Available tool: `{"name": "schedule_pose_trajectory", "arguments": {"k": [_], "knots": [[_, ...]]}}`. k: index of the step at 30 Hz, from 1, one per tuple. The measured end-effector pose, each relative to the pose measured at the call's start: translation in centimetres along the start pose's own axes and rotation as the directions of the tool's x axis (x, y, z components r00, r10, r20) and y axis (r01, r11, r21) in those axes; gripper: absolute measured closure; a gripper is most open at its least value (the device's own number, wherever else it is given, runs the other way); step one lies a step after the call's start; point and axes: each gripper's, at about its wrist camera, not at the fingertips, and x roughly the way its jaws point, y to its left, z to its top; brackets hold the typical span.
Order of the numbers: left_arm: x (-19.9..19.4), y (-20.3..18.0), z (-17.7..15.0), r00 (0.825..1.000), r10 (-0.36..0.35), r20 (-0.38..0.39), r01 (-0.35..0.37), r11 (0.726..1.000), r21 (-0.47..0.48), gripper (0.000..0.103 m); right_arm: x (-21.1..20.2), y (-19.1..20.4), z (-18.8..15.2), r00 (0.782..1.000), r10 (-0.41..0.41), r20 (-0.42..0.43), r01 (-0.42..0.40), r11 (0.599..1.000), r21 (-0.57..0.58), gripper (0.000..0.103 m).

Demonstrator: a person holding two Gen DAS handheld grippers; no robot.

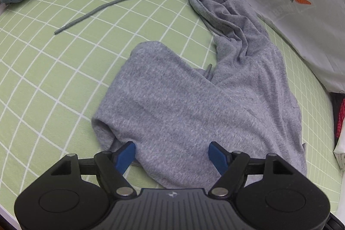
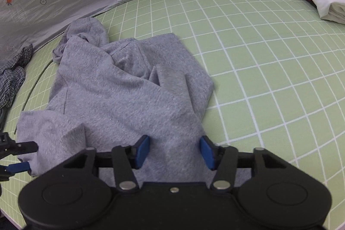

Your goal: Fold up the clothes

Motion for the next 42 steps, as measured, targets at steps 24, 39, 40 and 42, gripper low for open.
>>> {"name": "schedule_pose_trajectory", "arguments": {"k": [24, 39, 40, 42], "knots": [[-2.8, 1.2, 1.1, 0.984, 0.108, 0.139, -0.094, 0.99, -0.103, 0.062, -9.7, -7.7, 10.7, 0.764, -0.44, 0.472, 0.502, 0.865, -0.006, 0.095], [0.8, -5.2, 0.9, 0.997, -0.073, -0.026, 0.074, 0.997, 0.028, 0.022, -4.8, -8.3, 5.1, 0.928, -0.301, 0.218, 0.281, 0.952, 0.118, 0.046], [1.1, -5.5, 0.9, 0.995, -0.088, -0.044, 0.089, 0.996, 0.022, 0.022, -4.7, -8.4, 4.9, 0.928, -0.305, 0.214, 0.286, 0.951, 0.117, 0.045], [1.5, -5.8, 0.7, 0.992, -0.104, -0.074, 0.106, 0.994, 0.011, 0.022, -4.7, -8.8, 4.7, 0.93, -0.306, 0.204, 0.284, 0.95, 0.129, 0.045]]}}
